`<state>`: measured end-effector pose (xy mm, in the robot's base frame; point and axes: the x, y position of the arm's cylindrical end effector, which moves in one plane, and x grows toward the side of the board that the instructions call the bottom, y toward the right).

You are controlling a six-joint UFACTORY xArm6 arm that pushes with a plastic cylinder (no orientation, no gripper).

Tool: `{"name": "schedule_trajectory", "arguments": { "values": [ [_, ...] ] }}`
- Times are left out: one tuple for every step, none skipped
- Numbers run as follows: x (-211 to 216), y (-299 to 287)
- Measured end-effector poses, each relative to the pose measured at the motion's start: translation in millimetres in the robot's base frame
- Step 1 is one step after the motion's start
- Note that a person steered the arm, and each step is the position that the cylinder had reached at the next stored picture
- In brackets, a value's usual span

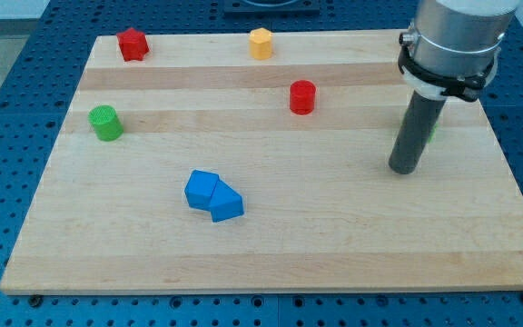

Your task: Place the blue triangle below the blue cube

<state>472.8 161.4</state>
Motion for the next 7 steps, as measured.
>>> {"name": "schedule_trajectory", "arguments": {
  "values": [
    [8,-6],
    [31,-28],
    [50,-66],
    [51,-106],
    [51,-138],
    [51,-168],
    [54,-204]
  ]
}}
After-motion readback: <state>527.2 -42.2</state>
